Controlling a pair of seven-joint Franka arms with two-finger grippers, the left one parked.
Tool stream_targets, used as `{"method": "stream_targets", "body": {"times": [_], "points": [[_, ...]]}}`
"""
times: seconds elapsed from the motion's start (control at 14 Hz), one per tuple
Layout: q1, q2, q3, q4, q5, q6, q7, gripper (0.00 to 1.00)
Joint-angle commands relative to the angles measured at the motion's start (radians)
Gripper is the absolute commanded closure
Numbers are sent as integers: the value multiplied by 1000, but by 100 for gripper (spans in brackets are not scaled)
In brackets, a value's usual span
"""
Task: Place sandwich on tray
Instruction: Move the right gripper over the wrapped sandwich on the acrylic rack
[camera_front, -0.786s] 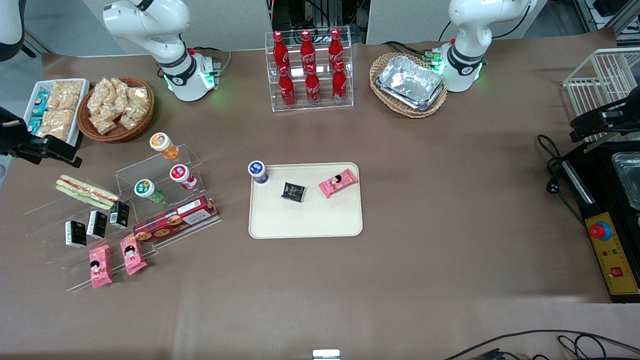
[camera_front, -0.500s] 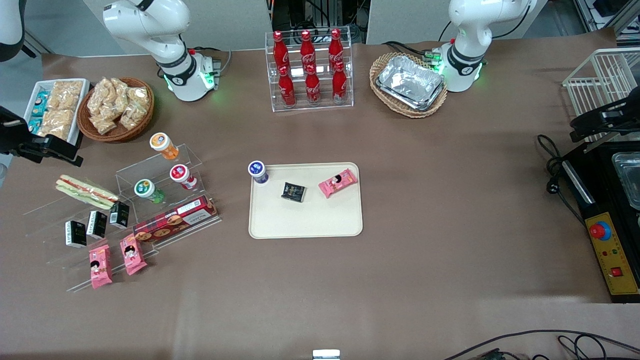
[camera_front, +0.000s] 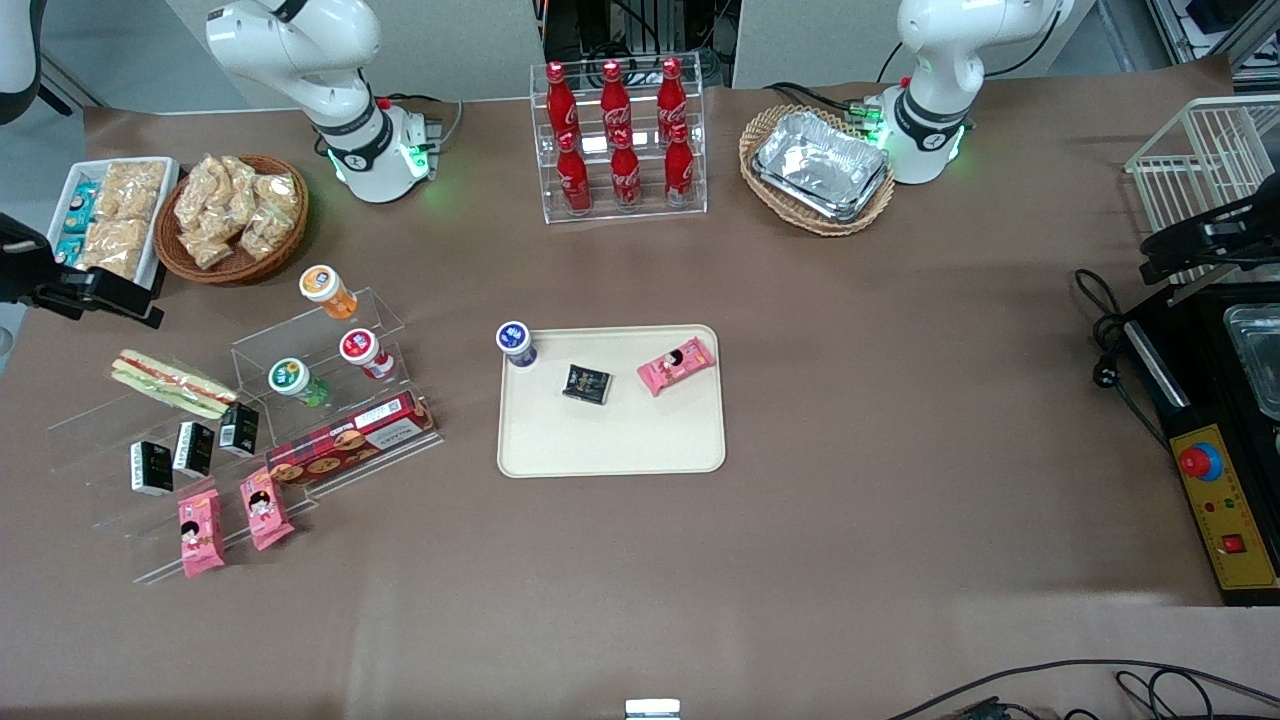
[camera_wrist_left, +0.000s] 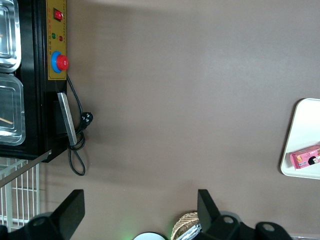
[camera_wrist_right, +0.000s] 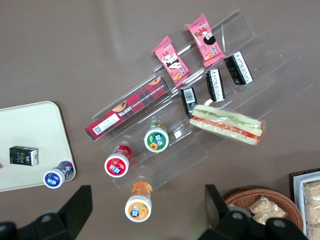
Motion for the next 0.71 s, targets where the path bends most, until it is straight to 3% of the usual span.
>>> {"method": "stream_targets", "body": {"times": [0.0, 0.43, 0.64], "points": [[-9, -10, 0, -6, 11, -18, 77, 0], [-31, -10, -15, -38, 5, -3, 85, 0], [-57, -6, -15, -38, 11, -8, 232, 0]]}}
